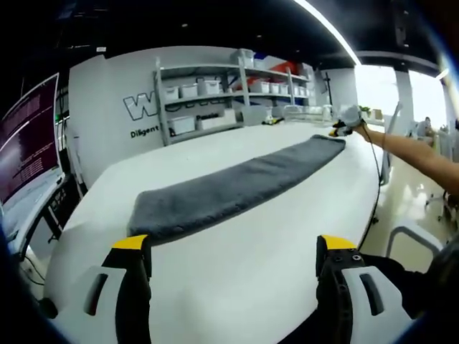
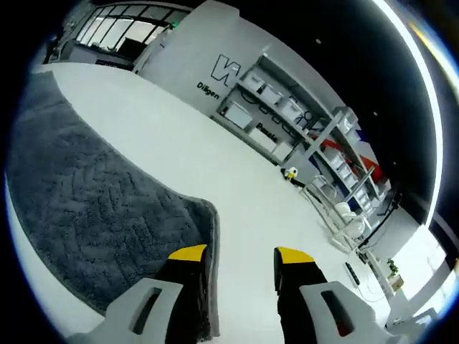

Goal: Open the folded towel by lifting each exposed corner and separating the folded layers until the towel lies flat within the target outline without major curled edges

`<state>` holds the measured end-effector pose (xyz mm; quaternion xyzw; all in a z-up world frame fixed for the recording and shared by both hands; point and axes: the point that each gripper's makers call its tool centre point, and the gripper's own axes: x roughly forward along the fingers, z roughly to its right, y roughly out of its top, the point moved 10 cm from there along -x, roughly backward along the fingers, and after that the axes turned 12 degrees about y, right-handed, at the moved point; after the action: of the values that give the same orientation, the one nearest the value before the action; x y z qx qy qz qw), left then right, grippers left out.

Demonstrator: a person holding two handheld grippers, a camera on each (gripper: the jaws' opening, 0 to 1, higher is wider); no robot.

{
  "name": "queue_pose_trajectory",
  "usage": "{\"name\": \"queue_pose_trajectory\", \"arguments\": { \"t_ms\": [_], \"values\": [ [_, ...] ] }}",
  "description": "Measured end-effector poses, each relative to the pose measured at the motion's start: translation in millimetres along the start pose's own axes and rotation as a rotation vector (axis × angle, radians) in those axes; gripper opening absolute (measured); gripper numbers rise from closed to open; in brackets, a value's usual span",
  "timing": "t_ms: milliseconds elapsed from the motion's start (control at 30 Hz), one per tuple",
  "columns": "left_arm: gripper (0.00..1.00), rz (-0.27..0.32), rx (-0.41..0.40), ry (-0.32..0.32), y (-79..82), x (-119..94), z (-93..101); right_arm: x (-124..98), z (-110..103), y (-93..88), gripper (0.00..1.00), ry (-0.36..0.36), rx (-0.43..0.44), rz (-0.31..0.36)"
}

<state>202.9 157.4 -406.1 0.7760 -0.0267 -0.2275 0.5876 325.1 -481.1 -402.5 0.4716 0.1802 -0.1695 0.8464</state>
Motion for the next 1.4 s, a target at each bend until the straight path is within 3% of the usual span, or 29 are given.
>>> {"name": "queue_pose_trajectory", "arguments": {
  "t_ms": [100,133,233,367,467,567,933,1200,1400],
  "values": [
    [0.94,0.004,0.002,-0.003,1.2,-0.2,0.3,-7.2,1.5,4.5,0.72,0.014,0.025,-0.001],
    [0.94,0.004,0.001,-0.004,1.3,-0.1,0.5,-10.4,-0.2,3.0,0.81,0.033,0.043,-0.048],
    [0.94,0.006,0.0,-0.016,1.7,-0.6,3.0,-17.6,2.9,8.2,0.84,0.1,0.058,-0.144],
    [0.94,0.016,0.0,-0.017,2.5,0.2,4.0,-22.5,5.4,14.9,0.92,0.147,0.087,-0.093],
    [0.95,0.019,-0.008,-0.017,2.0,1.0,2.1,-23.2,7.5,18.4,0.92,0.174,0.079,-0.059],
    [0.95,0.017,-0.017,-0.007,1.3,2.1,-2.6,-25.9,4.6,20.8,1.0,0.247,0.088,-0.02],
    [0.95,-0.001,-0.044,0.012,13.0,27.9,-20.3,-55.4,-15.9,27.7,0.99,0.369,0.055,0.029],
    [0.91,-0.033,-0.051,0.079,29.7,75.1,-49.0,-65.3,-27.9,41.0,0.99,0.397,0.054,0.103],
    [0.87,-0.036,-0.081,0.058,37.8,115.0,-68.8,-67.3,-37.0,43.4,0.98,0.433,0.048,0.122]
  ]
}}
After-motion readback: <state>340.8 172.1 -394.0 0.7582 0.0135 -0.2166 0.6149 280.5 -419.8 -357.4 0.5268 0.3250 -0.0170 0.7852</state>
